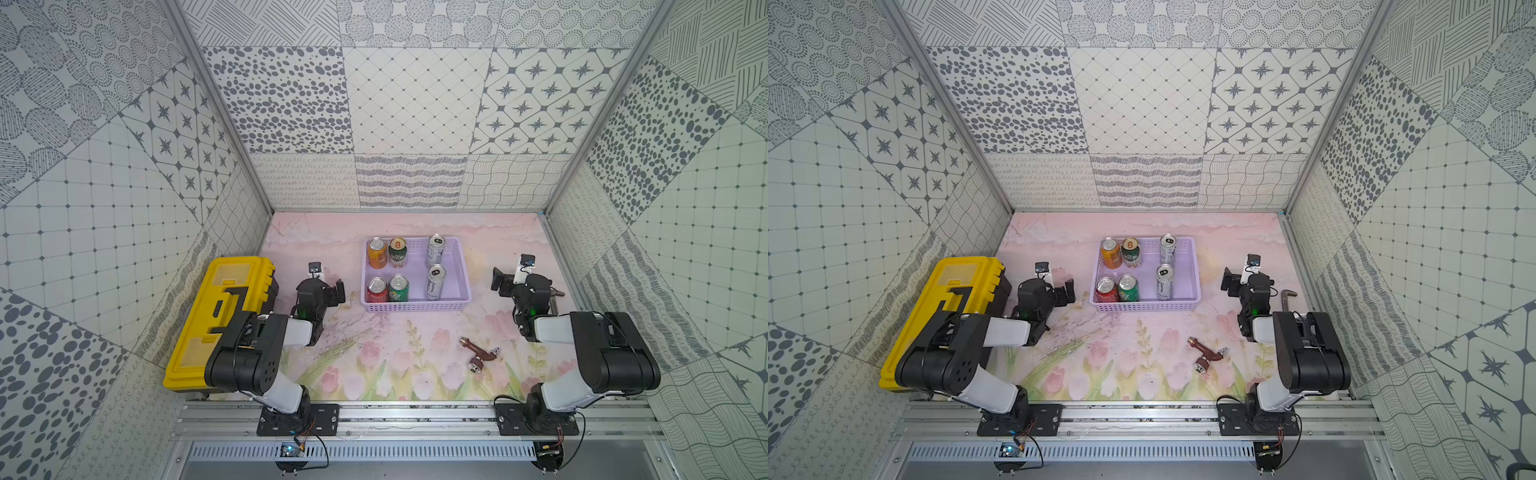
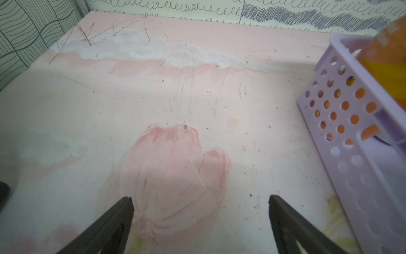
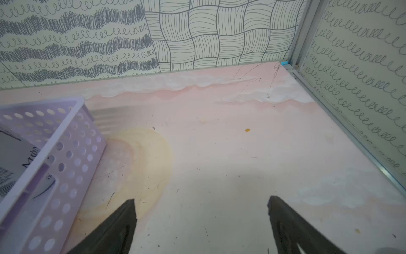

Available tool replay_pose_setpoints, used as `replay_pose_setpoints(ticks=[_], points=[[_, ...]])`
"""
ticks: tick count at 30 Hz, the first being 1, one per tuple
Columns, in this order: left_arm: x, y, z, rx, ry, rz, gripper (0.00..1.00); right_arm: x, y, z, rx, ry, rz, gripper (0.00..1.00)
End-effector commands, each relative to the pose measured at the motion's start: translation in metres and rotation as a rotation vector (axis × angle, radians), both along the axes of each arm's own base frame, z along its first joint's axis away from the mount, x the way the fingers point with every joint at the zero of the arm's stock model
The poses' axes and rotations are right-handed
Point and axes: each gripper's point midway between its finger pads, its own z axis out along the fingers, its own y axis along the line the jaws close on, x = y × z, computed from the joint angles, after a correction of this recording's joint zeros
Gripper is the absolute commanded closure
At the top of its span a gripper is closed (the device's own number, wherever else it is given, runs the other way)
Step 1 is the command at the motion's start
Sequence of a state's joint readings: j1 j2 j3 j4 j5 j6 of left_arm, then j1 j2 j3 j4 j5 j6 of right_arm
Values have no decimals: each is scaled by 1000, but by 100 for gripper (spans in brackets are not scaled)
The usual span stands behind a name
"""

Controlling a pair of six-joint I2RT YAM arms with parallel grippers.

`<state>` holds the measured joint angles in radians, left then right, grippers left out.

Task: Take out the drinks from the basket
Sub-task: Move the basket to the center of the board.

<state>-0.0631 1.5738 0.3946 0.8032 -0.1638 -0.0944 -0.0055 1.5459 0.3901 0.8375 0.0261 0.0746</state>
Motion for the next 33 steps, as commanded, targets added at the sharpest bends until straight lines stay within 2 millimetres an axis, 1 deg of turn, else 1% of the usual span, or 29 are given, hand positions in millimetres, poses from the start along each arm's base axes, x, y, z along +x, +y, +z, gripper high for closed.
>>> replay_pose_setpoints(ticks=[1,6,10,24,27,29,30,31,33], points=[[8,1,16,4,-62,-7,0,-1,0,7,16,-42,6,3],[8,1,16,4,-63,-6,0,0,2,8,17,-43,16,3],[9,1,16,4,-64,-7,0,4,16,6,4,-20,101,3],[8,2,16,5,-63,-4,0,5,16,6,-2,-15,98,3],[10,7,29,12,-48,37,0,8,13,10,-1,2,74,3],[12,9,40,17,-3,49,0,12,8,18,5,59,43,3],[14,10,46,21,9,54,0,11,7,15,9,99,33,3],[16,11,51,24,13,65,0,17,6,27,11,98,29,3],[18,11,68,21,-13,79,0,18,5,34,-1,107,8,3]])
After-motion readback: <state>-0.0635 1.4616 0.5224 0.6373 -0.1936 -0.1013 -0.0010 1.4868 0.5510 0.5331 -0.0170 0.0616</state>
